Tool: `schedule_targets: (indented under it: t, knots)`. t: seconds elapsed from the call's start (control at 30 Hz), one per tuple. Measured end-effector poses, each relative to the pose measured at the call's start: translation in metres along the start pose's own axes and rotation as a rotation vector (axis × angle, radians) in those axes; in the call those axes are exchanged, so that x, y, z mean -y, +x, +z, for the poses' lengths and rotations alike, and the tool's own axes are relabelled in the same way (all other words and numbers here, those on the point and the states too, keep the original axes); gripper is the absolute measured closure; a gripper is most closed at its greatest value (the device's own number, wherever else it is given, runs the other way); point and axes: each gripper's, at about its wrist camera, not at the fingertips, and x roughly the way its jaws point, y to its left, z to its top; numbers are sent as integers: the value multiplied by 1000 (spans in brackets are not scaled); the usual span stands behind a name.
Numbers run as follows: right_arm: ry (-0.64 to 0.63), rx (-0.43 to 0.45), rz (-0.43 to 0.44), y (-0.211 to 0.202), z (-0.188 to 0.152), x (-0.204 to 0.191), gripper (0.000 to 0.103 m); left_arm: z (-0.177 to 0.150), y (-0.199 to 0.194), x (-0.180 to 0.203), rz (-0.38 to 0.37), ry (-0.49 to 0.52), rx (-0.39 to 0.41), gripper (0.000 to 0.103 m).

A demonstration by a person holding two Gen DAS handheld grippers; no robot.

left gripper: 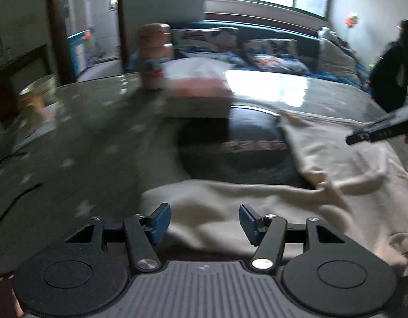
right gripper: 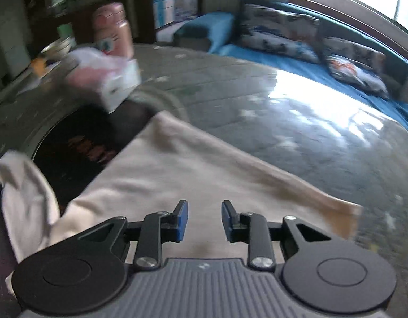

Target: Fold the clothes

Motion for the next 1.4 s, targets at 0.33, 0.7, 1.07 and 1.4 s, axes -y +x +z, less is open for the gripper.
schedule_targets:
  t: [0.33,0.7,1.07,1.4]
  knots:
    - [-140,8,98,-25,-15,-66,66,-6,18,-24,20,-62,-35,57]
    - [-243,42,244,-60,-48,-128,65,-7,0,-36,26,-52,19,93]
    - [-191,-27,256,-56,-80,-135,65,-20,11,-51,73,-70,-31,83]
    - [-18,-34,104,-99,-126,-68,65,-9,-8,-45,160,-33,15,54]
